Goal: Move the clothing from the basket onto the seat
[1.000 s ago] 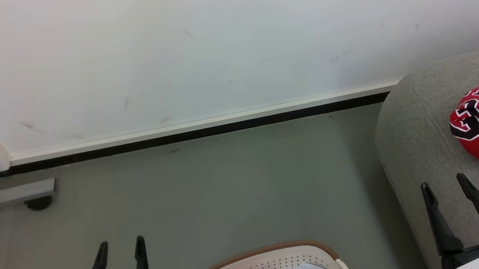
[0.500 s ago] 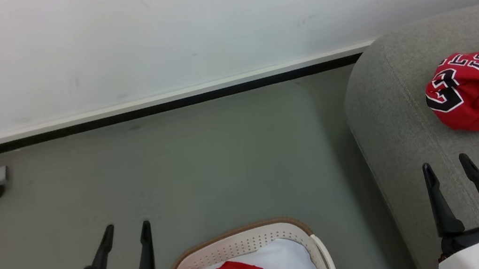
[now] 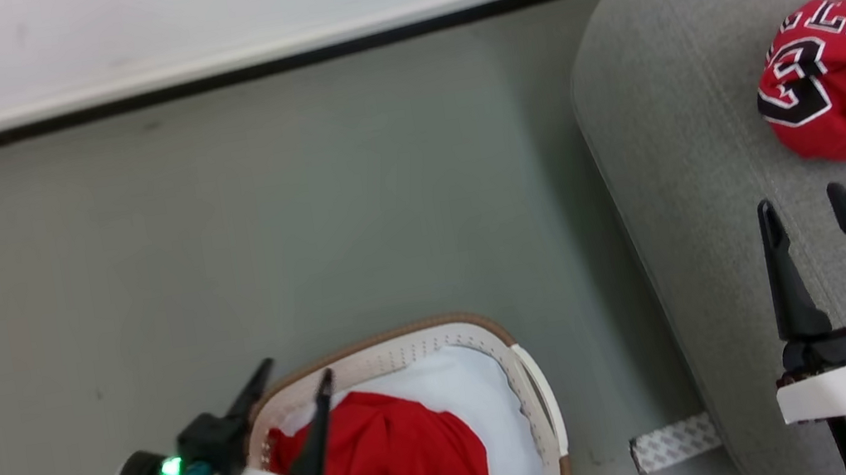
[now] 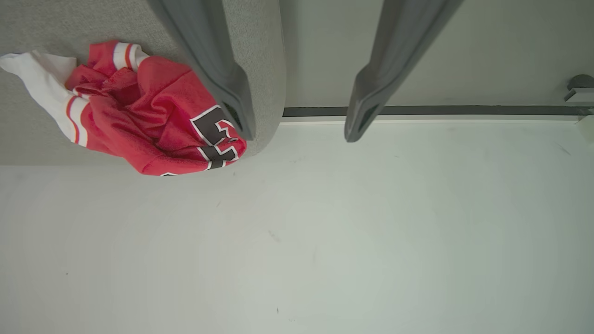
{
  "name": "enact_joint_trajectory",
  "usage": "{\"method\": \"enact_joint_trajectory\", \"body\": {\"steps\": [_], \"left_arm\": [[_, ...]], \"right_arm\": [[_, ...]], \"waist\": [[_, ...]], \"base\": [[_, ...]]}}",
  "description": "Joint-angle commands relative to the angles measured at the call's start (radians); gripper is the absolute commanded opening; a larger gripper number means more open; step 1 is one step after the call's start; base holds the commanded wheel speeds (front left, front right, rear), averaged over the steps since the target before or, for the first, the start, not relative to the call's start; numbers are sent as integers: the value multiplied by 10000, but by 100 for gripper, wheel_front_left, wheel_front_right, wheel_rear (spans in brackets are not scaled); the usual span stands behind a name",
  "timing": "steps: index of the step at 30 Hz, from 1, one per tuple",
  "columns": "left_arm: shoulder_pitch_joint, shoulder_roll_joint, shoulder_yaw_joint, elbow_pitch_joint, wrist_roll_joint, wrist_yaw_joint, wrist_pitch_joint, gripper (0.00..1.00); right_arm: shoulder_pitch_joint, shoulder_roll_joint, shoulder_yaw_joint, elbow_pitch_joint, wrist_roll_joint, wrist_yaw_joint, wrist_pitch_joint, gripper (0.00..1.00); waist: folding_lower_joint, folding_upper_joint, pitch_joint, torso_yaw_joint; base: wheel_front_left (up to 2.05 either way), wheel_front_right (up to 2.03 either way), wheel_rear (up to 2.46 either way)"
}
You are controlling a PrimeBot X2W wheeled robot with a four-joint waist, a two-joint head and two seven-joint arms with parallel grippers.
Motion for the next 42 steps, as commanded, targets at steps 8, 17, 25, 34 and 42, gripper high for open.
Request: {"method": "enact_joint_trajectory", "body": {"steps": [8,17,25,34,42], "left_arm": [[-1575,554,-2711,2174,-548,15,305,100],[-3183,811,-4438,4110,-1200,15,793,100],[-4411,790,-5246,5799,-1501,15,1552,100],[-5150,867,-5721,7133,-1254,-57,2003,100],[-5231,677,-6616,7577,-1029,14,2026,100]], "right_arm": [[-722,-3,-23,-403,385,-22,-14,100],[-1455,-2,-62,-900,610,-22,-14,100],[-1992,3,-75,-1222,894,-22,-14,100],[-2299,0,249,-1423,1206,-22,-14,100],[-2207,0,457,-1466,1452,-22,-14,100]], "waist": [[-2,0,1461,-404],[-2,0,2763,-756],[-2,0,3820,-1062],[-2,0,4507,-1389],[-2,0,4716,-1651]], "base": [[0,0,0],[0,0,0],[0,0,0],[0,0,0],[0,0,0]]}}
